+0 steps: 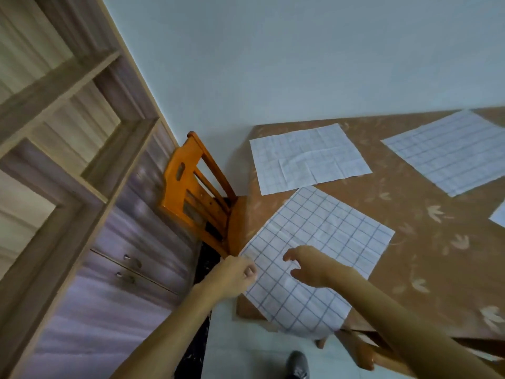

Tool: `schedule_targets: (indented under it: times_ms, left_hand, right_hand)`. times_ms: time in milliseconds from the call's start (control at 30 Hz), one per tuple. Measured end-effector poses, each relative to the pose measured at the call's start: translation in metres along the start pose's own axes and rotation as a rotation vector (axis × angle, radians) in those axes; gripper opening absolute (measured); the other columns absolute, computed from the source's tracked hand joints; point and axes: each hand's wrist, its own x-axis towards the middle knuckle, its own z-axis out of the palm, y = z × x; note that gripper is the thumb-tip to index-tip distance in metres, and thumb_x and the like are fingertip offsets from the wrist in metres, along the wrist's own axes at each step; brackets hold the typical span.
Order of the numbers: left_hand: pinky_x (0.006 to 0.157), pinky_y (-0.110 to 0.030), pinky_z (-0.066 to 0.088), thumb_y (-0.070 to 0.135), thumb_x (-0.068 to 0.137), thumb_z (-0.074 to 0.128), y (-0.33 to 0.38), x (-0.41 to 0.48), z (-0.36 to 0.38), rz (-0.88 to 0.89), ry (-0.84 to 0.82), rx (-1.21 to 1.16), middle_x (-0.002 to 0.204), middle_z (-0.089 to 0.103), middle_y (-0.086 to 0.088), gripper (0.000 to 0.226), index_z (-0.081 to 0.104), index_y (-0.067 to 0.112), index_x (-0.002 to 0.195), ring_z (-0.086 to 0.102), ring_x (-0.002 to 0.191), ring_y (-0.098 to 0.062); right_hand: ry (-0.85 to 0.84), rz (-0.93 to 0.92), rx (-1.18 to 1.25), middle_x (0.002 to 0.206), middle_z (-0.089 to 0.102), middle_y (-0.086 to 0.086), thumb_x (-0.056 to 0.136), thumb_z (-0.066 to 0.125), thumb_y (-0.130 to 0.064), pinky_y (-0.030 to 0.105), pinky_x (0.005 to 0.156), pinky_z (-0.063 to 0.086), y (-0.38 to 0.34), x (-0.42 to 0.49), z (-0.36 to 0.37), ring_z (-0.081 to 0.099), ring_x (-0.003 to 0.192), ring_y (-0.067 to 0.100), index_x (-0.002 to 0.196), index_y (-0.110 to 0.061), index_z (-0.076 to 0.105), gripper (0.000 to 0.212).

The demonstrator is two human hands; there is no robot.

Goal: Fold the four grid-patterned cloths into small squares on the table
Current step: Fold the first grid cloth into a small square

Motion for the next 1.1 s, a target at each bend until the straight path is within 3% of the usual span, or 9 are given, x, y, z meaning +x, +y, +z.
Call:
schedule_targets:
  times_ms: [100, 233, 400, 467, 533, 633, 767, 933, 1100]
  left_hand:
    - [0.092, -0.027, 0.049, 0.026, 0.095, 0.059, -0.009, 0.026, 0.022, 0.084, -0.002, 0.039, 0.119, 0.066, -0.002, 0.023, 0.067, 0.017, 0.115, 0.060, 0.108, -0.013]
    - [0.099, -0.035, 0.046, 0.028, 0.091, 0.065, -0.028, 0.053, 0.057, 0.120, -0.105, 0.156, 0.129, 0.056, 0.002, 0.030, 0.061, 0.021, 0.120, 0.053, 0.119, -0.016]
    - [0.116, -0.038, 0.032, 0.021, 0.087, 0.071, -0.056, 0.073, 0.093, 0.256, -0.075, 0.260, 0.164, 0.014, -0.002, 0.074, 0.033, 0.020, 0.151, 0.024, 0.146, -0.022]
    - [0.118, -0.039, 0.028, 0.024, 0.083, 0.075, -0.066, 0.076, 0.105, 0.337, -0.087, 0.315, 0.163, 0.016, -0.002, 0.079, 0.033, 0.020, 0.151, 0.021, 0.148, -0.021]
    - [0.113, -0.038, 0.033, 0.028, 0.072, 0.083, -0.075, 0.078, 0.112, 0.367, -0.069, 0.307, 0.160, 0.028, -0.002, 0.078, 0.048, 0.021, 0.140, 0.028, 0.145, -0.020]
    - [0.096, -0.037, 0.053, 0.028, 0.050, 0.094, -0.083, 0.086, 0.116, 0.407, 0.008, 0.280, 0.140, 0.056, 0.000, 0.064, 0.068, 0.022, 0.108, 0.054, 0.122, -0.020]
    - [0.081, -0.029, 0.055, 0.022, 0.053, 0.094, -0.088, 0.099, 0.116, 0.475, 0.097, 0.354, 0.122, 0.067, 0.003, 0.035, 0.071, 0.022, 0.081, 0.061, 0.098, -0.017]
    - [0.089, -0.031, 0.052, 0.017, 0.079, 0.077, -0.087, 0.103, 0.114, 0.487, 0.144, 0.325, 0.118, 0.068, 0.003, 0.011, 0.072, 0.020, 0.088, 0.060, 0.104, -0.018]
    - [0.065, -0.022, 0.047, 0.038, 0.097, 0.055, -0.069, 0.104, 0.081, 0.355, 0.088, 0.020, 0.086, 0.067, 0.010, 0.012, 0.057, 0.027, 0.094, 0.061, 0.078, -0.007]
  right_hand:
    - [-0.036, 0.061, 0.022, 0.146, 0.044, 0.007, 0.096, 0.057, -0.023, 0.038, 0.108, 0.041, 0.012, 0.010, 0.024, 0.046, 0.130, 0.026, 0.146, -0.020, 0.040, 0.053]
    - [-0.054, 0.102, 0.071, 0.149, 0.041, 0.008, 0.096, 0.057, -0.024, 0.040, 0.110, 0.037, 0.021, 0.016, 0.059, 0.043, 0.132, 0.027, 0.148, -0.019, 0.036, 0.056]
    - [-0.090, 0.141, 0.178, 0.149, 0.044, 0.004, 0.097, 0.055, -0.021, 0.038, 0.110, 0.038, 0.028, 0.016, 0.094, 0.044, 0.133, 0.024, 0.145, -0.024, 0.041, 0.051]
    - [-0.099, 0.167, 0.191, 0.148, 0.045, 0.002, 0.097, 0.054, -0.021, 0.037, 0.109, 0.039, 0.028, 0.015, 0.105, 0.044, 0.132, 0.023, 0.145, -0.025, 0.041, 0.050]
    - [-0.092, 0.194, 0.199, 0.146, 0.046, 0.001, 0.096, 0.055, -0.021, 0.035, 0.108, 0.040, 0.027, 0.013, 0.113, 0.045, 0.131, 0.022, 0.144, -0.026, 0.043, 0.050]
    - [-0.059, 0.227, 0.227, 0.146, 0.046, -0.001, 0.095, 0.056, -0.021, 0.033, 0.109, 0.039, 0.024, 0.012, 0.123, 0.044, 0.132, 0.020, 0.143, -0.027, 0.044, 0.050]
    - [-0.013, 0.240, 0.251, 0.144, 0.048, -0.002, 0.094, 0.058, -0.022, 0.034, 0.108, 0.039, 0.015, 0.014, 0.128, 0.045, 0.130, 0.019, 0.141, -0.027, 0.046, 0.049]
    - [0.066, 0.247, 0.234, 0.146, 0.046, 0.000, 0.093, 0.061, -0.033, 0.033, 0.109, 0.036, 0.000, 0.016, 0.127, 0.043, 0.131, 0.019, 0.144, -0.025, 0.042, 0.055]
    - [0.214, 0.304, 0.237, 0.155, 0.030, -0.001, 0.078, 0.069, -0.058, 0.033, 0.116, 0.023, -0.012, 0.022, 0.126, 0.030, 0.141, 0.019, 0.153, -0.022, 0.023, 0.095]
